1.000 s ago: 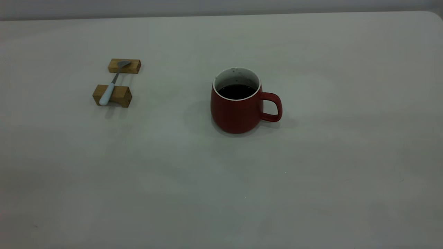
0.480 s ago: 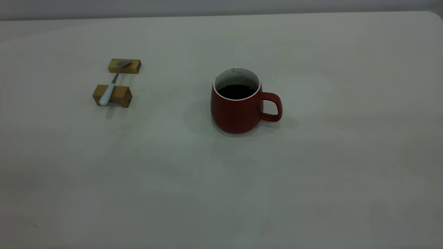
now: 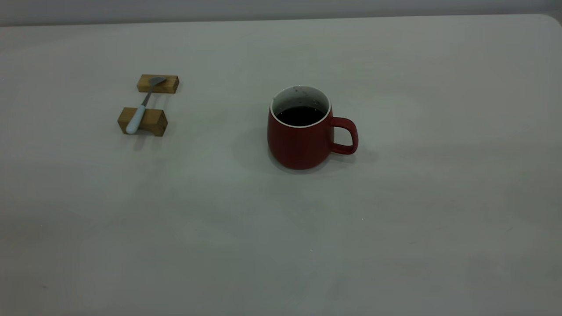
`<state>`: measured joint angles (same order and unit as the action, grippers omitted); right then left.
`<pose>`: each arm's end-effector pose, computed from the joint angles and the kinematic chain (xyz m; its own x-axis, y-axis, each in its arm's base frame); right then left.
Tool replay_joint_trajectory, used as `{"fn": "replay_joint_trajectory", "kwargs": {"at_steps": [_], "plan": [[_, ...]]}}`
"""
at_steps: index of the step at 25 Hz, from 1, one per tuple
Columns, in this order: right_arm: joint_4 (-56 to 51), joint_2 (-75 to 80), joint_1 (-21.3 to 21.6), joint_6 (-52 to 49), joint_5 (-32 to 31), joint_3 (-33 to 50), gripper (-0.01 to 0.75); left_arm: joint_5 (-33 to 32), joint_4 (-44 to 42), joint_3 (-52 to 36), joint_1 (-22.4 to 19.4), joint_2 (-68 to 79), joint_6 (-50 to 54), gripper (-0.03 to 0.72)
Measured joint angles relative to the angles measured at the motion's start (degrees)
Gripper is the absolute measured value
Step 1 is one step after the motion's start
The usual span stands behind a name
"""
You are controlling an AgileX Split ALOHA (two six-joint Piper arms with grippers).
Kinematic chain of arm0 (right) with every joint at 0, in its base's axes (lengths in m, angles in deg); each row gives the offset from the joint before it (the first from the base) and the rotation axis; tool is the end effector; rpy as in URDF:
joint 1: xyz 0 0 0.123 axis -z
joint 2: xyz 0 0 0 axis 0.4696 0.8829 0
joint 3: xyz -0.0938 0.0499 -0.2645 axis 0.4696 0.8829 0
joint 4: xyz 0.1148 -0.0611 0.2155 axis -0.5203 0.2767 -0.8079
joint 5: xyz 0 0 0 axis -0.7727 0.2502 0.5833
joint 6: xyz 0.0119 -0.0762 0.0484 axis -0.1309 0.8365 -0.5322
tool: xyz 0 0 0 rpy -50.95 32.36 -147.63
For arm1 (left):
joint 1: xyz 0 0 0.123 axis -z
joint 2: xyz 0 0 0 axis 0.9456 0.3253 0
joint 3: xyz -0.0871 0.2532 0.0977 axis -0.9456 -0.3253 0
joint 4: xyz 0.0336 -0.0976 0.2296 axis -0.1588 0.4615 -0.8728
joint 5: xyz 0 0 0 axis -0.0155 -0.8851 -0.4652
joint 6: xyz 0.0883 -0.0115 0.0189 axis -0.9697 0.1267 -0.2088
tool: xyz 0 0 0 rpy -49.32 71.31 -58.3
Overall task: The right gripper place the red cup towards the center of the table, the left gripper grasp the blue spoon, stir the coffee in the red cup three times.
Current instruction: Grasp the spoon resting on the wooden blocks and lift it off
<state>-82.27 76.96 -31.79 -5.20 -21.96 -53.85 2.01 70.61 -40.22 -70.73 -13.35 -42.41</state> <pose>-0.0023 0.0005 0.2626 -0.5601 -0.0694 -0.8255 -0.0898 0.9957 -0.0228 -0.0091 0.0026 0.2677 -0.5123 0.0091 -0.8587 -0.0156 0.9997 0.0199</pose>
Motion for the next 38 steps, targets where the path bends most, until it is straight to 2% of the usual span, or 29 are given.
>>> {"fn": "replay_joint_trajectory", "kwargs": {"at_steps": [4, 7, 12, 14, 20, 27, 30, 38], "plan": [[0.0, 0.0, 0.0, 0.0, 0.0, 0.0, 0.647, 0.3, 0.0, 0.1, 0.0, 0.1, 0.2, 0.496], [0.0, 0.0, 0.0, 0.0, 0.0, 0.0, 0.647, 3.0, -0.1, 1.9, 0.0, 3.9, 1.6, 0.530], [0.0, 0.0, 0.0, 0.0, 0.0, 0.0, 0.647, 11.8, -1.3, 5.5, 0.0, 23.9, 3.9, 0.652], [0.0, 0.0, 0.0, 0.0, 0.0, 0.0, 0.647, 16.8, -1.2, 6.8, 0.0, 33.3, 4.3, 0.672], [0.0, 0.0, 0.0, 0.0, 0.0, 0.0, 0.647, 31.4, 1.8, 12.3, 0.0, 61.6, 4.2, 0.673], [0.0, 0.0, 0.0, 0.0, 0.0, 0.0, 0.647, 41.4, 5.1, 20.1, 2.7, 89.1, 0.9, 0.673], [0.0, 0.0, 0.0, 0.0, 0.0, 0.0, 0.647, 44.8, 5.2, 23.8, 4.2, 99.1, 0.7, 0.673], [0.0, 0.0, 0.0, 0.0, 0.0, 0.0, 0.647, 47.5, 5.5, 33.3, 6.1, 117.1, 0.2, 0.667]]}}
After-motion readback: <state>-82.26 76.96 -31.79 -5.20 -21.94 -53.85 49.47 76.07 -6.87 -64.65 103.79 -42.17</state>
